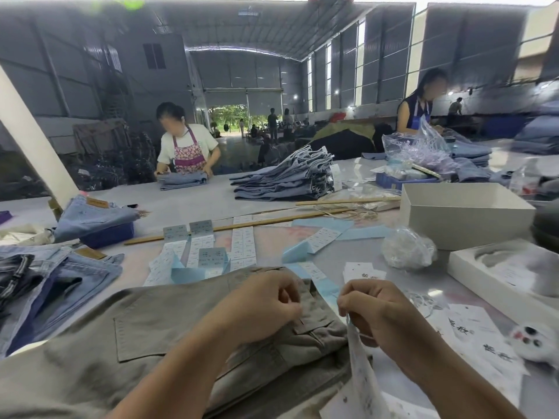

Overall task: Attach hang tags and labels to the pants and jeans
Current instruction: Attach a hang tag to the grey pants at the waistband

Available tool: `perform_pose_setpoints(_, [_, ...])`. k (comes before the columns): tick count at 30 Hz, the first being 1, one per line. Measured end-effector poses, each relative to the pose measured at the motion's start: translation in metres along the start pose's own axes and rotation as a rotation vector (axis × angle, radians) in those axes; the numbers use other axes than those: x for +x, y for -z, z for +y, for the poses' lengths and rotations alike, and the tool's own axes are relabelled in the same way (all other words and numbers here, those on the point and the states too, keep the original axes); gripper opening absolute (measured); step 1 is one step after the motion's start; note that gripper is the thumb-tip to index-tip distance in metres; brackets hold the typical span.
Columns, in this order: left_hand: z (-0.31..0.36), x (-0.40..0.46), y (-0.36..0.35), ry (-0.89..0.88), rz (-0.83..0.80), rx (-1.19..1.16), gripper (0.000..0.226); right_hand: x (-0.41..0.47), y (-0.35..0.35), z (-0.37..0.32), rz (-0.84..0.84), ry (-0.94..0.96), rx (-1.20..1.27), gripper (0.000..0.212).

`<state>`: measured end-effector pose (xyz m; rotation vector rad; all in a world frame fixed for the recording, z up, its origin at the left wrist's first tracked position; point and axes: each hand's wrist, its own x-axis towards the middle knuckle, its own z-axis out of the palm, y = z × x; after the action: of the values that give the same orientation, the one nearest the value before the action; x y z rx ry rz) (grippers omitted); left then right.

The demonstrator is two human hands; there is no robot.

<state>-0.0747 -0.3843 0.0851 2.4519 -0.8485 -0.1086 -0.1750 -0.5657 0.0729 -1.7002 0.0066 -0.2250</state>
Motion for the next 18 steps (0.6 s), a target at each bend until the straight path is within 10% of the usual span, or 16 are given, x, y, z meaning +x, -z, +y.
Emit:
perform_pose_setpoints(7, [0.003, -0.004, 0.004, 0.089, -0.152, 0.002, 0.038, 0.000, -0.011, 0.008, 0.016, 0.011, -0.265, 0.022])
perform_pose_setpoints(18, [0.027, 0.002, -0.006, -0.118, -0.195, 0.133, 0.007, 0.002, -0.019, 0.022, -0.050, -0.019, -0.428, 0.019])
